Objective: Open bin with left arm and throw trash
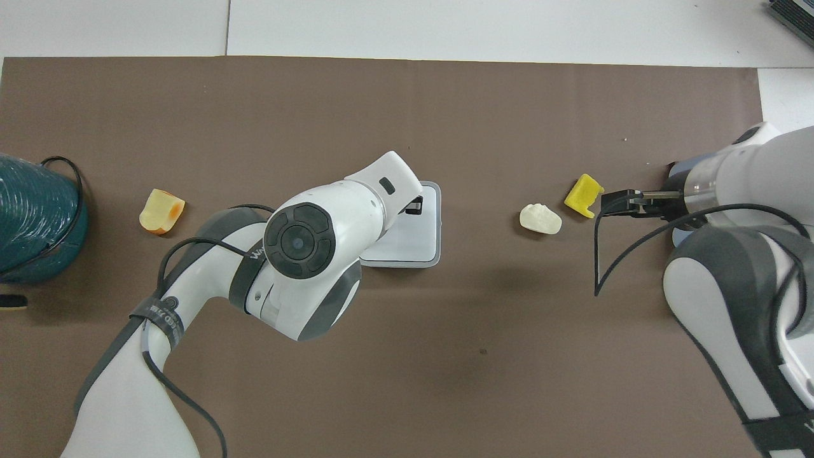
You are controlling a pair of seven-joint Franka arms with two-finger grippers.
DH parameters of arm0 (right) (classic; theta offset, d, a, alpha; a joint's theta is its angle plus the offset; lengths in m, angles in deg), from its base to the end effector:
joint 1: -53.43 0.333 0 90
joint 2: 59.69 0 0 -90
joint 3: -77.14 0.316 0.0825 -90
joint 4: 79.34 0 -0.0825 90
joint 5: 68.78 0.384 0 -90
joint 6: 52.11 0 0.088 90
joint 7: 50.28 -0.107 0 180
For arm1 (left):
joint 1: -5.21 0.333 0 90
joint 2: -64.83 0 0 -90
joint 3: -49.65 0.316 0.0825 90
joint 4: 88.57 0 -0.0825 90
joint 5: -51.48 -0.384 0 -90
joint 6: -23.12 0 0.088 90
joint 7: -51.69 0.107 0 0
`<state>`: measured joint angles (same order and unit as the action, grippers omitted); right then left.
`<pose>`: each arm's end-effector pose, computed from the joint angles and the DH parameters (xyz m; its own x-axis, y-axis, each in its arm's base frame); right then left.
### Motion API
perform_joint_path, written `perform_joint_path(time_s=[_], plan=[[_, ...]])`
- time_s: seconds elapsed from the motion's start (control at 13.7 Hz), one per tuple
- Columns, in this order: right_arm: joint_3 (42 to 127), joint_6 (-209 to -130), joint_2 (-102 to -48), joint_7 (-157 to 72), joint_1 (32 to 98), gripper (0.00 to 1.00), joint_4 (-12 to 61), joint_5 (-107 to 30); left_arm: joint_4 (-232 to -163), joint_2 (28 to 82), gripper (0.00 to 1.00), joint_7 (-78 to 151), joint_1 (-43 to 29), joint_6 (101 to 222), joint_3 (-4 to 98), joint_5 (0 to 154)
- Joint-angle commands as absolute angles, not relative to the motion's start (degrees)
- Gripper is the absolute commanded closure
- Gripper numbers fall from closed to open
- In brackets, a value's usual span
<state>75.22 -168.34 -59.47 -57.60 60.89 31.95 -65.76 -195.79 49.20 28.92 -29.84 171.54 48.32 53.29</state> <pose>0.5636 0.0577 0.4897 0.9951 -0.0545 0.0824 -0.0496 -0.9969 -0.0603 0.5303 -0.3886 0.4176 0.9098 -0.1551 0.3849 -0.2452 -0.9492 0.1971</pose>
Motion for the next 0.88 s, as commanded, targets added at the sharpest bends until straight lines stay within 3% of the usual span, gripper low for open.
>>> perform_joint_path(time_s=[0.0, 0.22, 0.44, 0.8], plan=[[75.0, -174.3, -65.5, -57.7, 62.7, 0.0, 31.8, -63.0, -196.1, 47.6, 1.0, 28.1, -30.8, 173.1, 49.3, 53.0], [75.0, -178.9, -70.0, -57.3, 63.1, 0.0, 32.0, -62.2, -195.8, 48.5, 1.0, 27.8, -31.6, 168.9, 49.4, 53.0], [75.0, -185.0, -71.6, -56.9, 63.5, 0.0, 36.1, -59.0, -195.7, 54.0, 1.0, 28.2, -31.2, 158.2, 49.4, 53.0], [75.0, -186.2, -73.2, -52.7, 63.5, 0.0, 37.7, -53.8, -195.8, 59.9, 1.0, 28.6, -30.0, 137.2, 49.6, 53.0]])
